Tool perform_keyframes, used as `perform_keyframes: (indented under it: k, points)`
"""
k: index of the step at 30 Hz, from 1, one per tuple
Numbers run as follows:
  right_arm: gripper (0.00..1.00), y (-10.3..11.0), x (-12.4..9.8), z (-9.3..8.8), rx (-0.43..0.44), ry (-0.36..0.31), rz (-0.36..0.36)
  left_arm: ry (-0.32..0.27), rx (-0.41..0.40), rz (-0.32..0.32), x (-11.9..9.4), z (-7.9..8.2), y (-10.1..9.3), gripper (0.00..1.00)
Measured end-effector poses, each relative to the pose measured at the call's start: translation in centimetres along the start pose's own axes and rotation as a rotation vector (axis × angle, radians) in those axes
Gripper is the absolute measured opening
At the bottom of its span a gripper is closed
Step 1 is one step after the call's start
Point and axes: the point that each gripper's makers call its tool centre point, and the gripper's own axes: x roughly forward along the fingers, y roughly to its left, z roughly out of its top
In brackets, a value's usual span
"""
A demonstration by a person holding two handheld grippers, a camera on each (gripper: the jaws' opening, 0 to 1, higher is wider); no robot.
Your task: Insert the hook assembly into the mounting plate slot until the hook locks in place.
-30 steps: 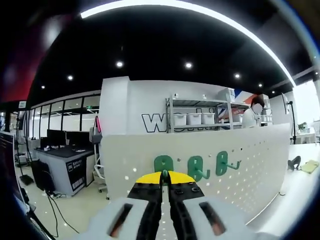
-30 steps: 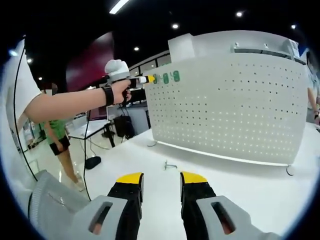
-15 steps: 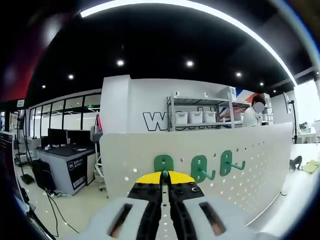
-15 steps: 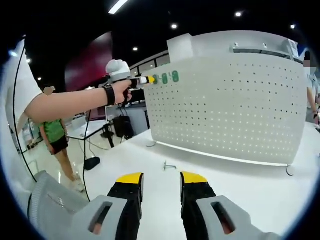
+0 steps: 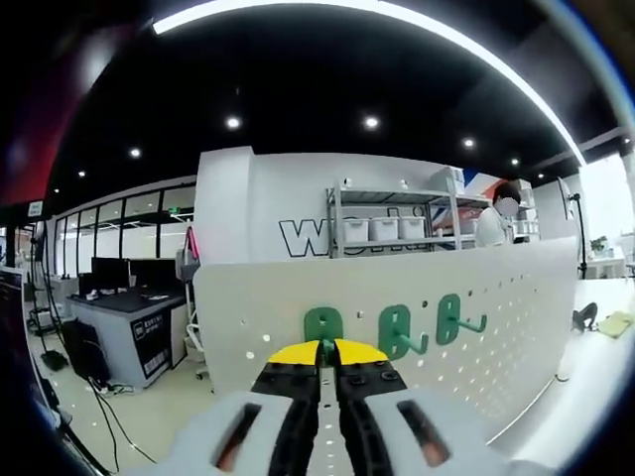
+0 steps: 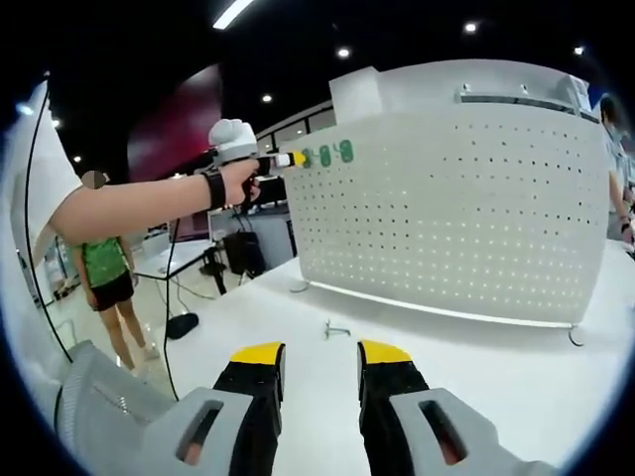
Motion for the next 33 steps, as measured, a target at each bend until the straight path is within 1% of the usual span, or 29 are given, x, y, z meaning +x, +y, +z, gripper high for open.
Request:
perform_keyframes:
  k: [5, 11, 12, 13, 14, 15, 16, 19, 22, 26, 29, 33]
  points:
    - [0.29, 0.0, 0.0, -0.1, 0.001, 0.003, 0.004, 0.005, 0.022, -0.014, -0.2, -0.1, -0.2, 0.08]
    - [0.29, 0.2, 0.2, 0.0, 0.0, 0.003, 0.012, 0.008, 0.027, -0.01, -0.3, 0.0, 0.5, 0.12]
    - [0.29, 0.2, 0.2, 0.0, -0.002, 0.003, 0.013, 0.009, 0.032, -0.011, -0.4, 0.0, 0.5, 0.12]
    - [0.29, 0.2, 0.3, 0.0, -0.002, 0.005, 0.015, 0.003, 0.047, -0.01, -0.4, 0.1, 0.5, 0.1]
    - [0.29, 0.3, 0.3, 0.0, -0.001, 0.004, 0.017, -0.011, 0.055, -0.027, -0.4, 0.4, 0.3, 0.09]
    - [0.29, 0.4, 0.4, 0.0, -0.003, 0.002, 0.019, -0.022, 0.039, -0.045, -0.4, 0.6, -0.1, 0.09]
    - [0.29, 0.4, 0.4, 0.0, -0.002, 0.003, 0.021, -0.017, 0.028, -0.052, -0.3, 0.6, -0.1, 0.11]
    - [0.29, 0.4, 0.5, 0.1, -0.002, 0.001, 0.023, -0.004, 0.036, -0.063, 0.0, 0.5, -0.4, 0.14]
    - [0.29, 0.4, 0.5, 0.2, -0.002, -0.003, 0.02, -0.007, 0.036, -0.068, 0.4, 0.7, -0.6, 0.14]
    - [0.29, 0.1, 0.3, 0.3, 0.002, -0.007, 0.013, 0.022, 0.038, -0.07, 1.0, 0.3, -0.8, 0.14]
    - [0.29, -0.1, 0.2, 0.3, 0.004, -0.009, 0.005, 0.024, 0.041, -0.06, 0.8, 0.3, -0.8, 0.12]
    - [0.29, -0.1, 0.3, 0.4, 0.002, -0.008, 0.007, 0.023, 0.038, -0.071, 0.5, 0.4, -1.0, 0.13]
